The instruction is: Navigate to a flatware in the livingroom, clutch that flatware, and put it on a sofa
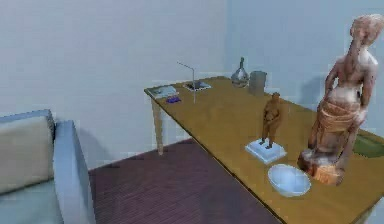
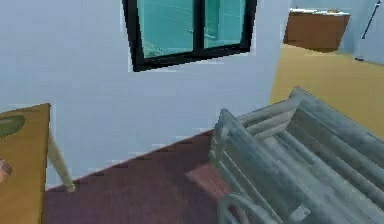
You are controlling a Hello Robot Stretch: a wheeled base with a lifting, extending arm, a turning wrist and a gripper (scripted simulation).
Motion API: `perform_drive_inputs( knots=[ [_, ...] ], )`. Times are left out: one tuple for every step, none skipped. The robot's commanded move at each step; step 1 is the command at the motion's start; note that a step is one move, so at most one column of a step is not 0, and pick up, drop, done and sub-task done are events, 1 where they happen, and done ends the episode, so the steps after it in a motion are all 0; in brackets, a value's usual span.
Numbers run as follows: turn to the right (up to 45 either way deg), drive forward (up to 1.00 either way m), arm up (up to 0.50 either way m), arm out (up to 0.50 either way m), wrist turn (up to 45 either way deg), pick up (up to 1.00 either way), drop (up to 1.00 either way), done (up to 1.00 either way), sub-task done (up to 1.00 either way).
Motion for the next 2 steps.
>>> perform_drive_inputs(
  knots=[
    [45.0, 0.0, 0.0, 0.0, 0.0, 0.0, 0.0, 0.0, 0.0],
    [24.0, 0.0, 0.0, 0.0, 0.0, 0.0, 0.0, 0.0, 0.0]
  ],
)
